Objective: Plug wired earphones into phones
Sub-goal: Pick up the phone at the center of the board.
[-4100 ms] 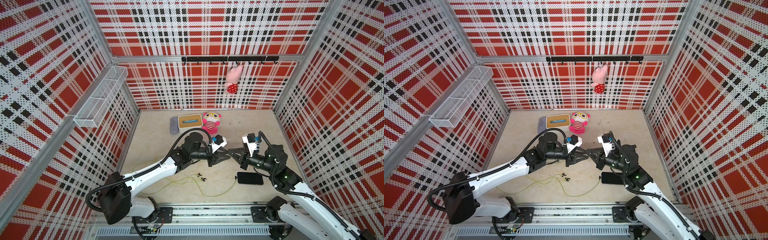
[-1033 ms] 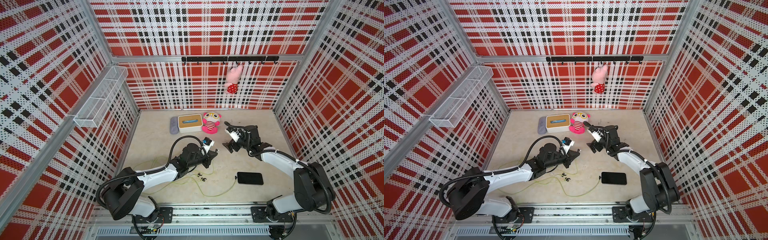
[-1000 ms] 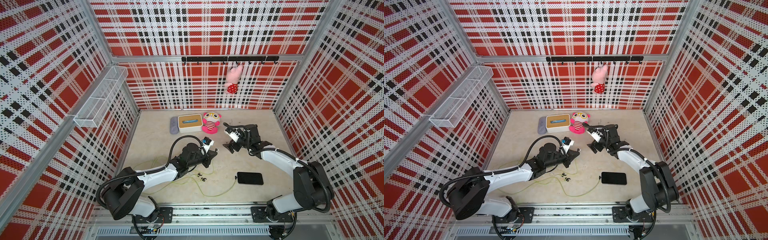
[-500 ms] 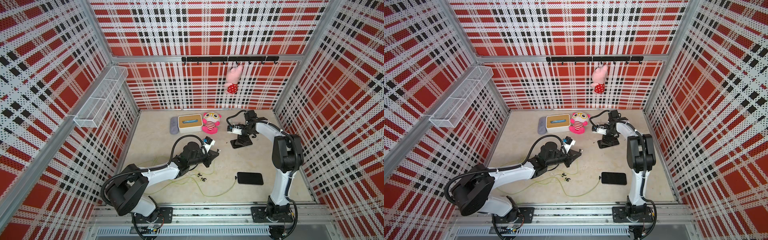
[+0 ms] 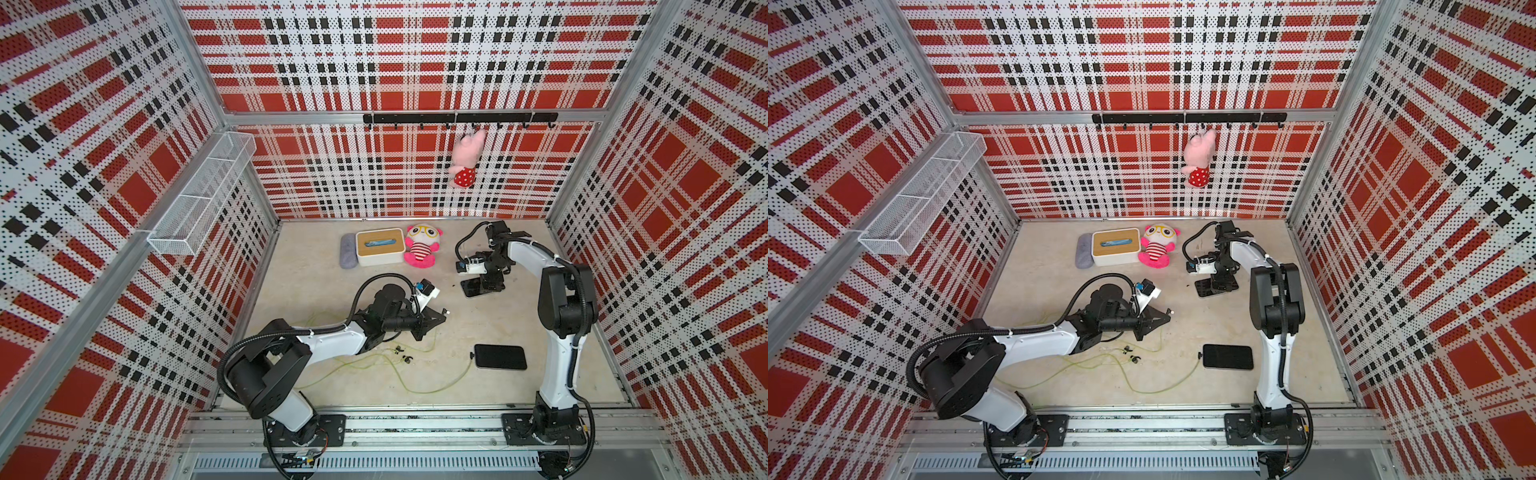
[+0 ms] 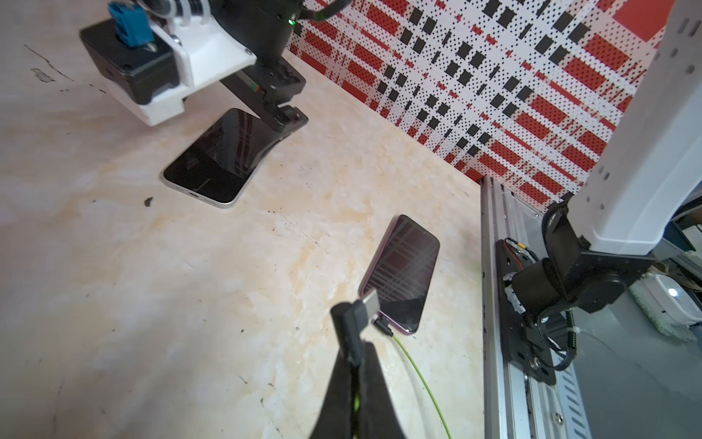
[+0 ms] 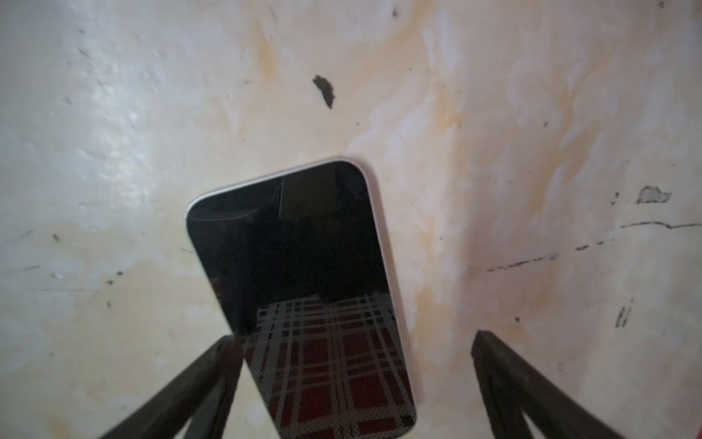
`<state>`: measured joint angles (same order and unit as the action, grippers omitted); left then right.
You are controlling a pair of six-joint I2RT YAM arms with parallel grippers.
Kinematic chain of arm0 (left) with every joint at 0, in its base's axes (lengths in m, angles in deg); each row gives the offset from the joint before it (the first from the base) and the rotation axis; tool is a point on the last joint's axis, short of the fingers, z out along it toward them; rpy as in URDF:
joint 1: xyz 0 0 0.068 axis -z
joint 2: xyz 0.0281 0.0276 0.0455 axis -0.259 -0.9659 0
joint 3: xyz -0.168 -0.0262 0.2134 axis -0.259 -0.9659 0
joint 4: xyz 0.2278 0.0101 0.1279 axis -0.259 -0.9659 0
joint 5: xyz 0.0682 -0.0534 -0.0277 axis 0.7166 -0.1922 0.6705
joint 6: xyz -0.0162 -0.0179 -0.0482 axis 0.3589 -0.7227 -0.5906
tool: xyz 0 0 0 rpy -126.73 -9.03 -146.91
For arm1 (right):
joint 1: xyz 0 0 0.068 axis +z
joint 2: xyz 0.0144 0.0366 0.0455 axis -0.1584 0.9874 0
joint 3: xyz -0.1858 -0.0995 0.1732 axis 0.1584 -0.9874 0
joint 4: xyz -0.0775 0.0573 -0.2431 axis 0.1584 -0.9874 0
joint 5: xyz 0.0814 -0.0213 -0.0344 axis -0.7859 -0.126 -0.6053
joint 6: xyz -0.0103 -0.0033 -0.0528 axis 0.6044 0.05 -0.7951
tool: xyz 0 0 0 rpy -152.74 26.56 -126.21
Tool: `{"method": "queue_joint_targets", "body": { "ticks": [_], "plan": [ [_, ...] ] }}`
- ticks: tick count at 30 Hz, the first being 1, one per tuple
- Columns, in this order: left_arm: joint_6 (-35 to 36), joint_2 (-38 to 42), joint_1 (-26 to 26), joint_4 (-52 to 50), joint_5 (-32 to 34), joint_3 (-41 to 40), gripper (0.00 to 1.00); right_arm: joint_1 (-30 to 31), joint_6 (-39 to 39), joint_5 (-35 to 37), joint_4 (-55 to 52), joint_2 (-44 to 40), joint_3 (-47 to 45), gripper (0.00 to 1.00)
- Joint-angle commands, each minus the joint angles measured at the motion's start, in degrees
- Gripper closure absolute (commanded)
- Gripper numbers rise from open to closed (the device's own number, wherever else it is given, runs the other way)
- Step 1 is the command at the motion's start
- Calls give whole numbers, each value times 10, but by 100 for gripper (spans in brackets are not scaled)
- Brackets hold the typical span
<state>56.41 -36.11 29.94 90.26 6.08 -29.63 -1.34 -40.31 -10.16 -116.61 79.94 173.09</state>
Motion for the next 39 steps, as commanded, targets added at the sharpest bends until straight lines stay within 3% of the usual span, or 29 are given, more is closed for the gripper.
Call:
{"method": "queue_joint_targets", "body": {
  "ticks": [1, 7, 19, 27, 28, 39],
  "plan": [
    [19, -15, 13, 8, -20, 18, 100, -1, -24, 14, -24, 16, 8, 1],
    [27, -27, 21, 7, -31, 15, 100, -10, -32, 43, -24, 11, -34, 1],
    [32, -21, 22, 5, -22, 2, 100, -14, -39, 66, -7, 61, -6, 1],
    [39, -21, 23, 5, -14, -13, 100, -13, -51, 70, -29, 112, 5, 9],
    [39, -21, 24, 5, -12, -13, 100, -13, -52, 73, -31, 118, 8, 14],
    [42, -5, 22, 5, -10, -19, 100, -6, -22, 57, -43, 61, -67, 15]
  ]
}}
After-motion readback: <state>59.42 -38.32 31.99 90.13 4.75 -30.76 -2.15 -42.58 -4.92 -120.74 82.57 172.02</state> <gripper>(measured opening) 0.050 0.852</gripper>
